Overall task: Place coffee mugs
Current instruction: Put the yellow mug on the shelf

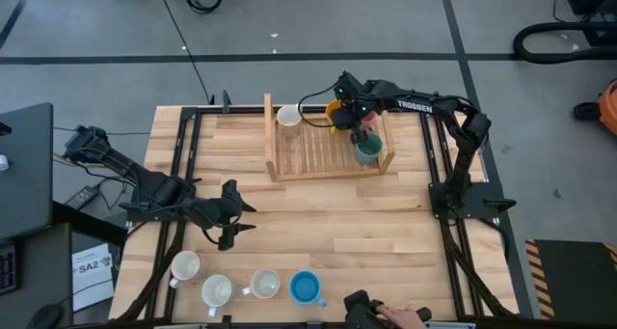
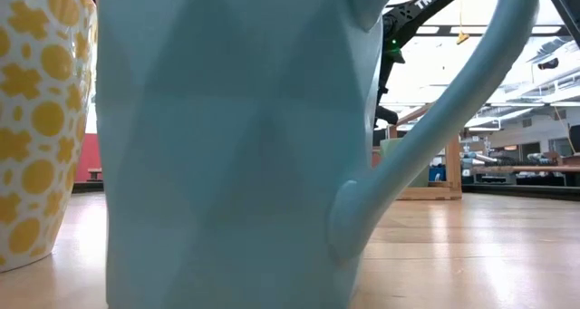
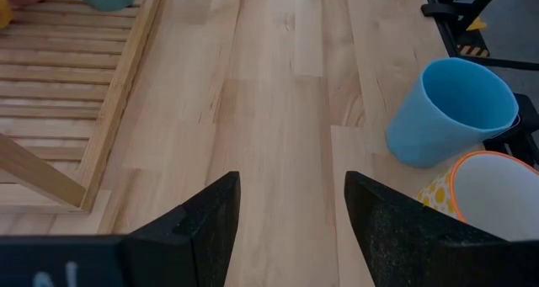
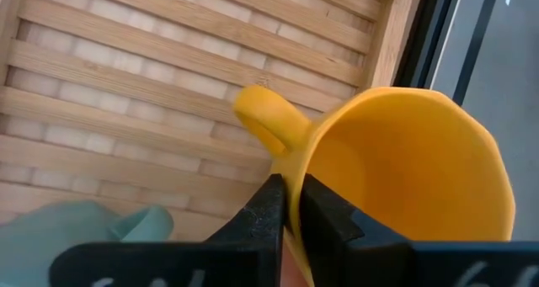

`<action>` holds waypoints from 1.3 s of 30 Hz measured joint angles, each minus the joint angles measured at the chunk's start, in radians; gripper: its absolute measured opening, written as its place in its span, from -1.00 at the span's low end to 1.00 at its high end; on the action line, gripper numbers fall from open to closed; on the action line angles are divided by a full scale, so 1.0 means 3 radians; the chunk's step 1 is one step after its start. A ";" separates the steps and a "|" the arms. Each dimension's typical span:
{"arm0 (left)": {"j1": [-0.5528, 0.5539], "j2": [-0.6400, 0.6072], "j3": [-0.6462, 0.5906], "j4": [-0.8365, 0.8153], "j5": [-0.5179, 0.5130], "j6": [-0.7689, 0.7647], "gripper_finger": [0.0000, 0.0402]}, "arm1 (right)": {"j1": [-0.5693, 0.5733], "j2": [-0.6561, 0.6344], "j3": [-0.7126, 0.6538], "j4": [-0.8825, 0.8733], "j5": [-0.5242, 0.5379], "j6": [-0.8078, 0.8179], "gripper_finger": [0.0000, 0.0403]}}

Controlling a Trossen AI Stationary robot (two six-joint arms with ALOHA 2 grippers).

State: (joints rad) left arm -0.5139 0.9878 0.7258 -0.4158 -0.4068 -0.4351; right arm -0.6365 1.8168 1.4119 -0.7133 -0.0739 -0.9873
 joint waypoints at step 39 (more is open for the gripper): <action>0.0000 0.0000 0.0000 0.0000 0.0000 -0.0001 0.10 | 0.0155 -0.0018 0.0003 0.0020 0.0542 -0.0162 -0.59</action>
State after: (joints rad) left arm -0.5140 0.9878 0.7258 -0.4156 -0.4068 -0.4355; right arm -0.5901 1.8114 1.4128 -0.7072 0.0887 -1.0359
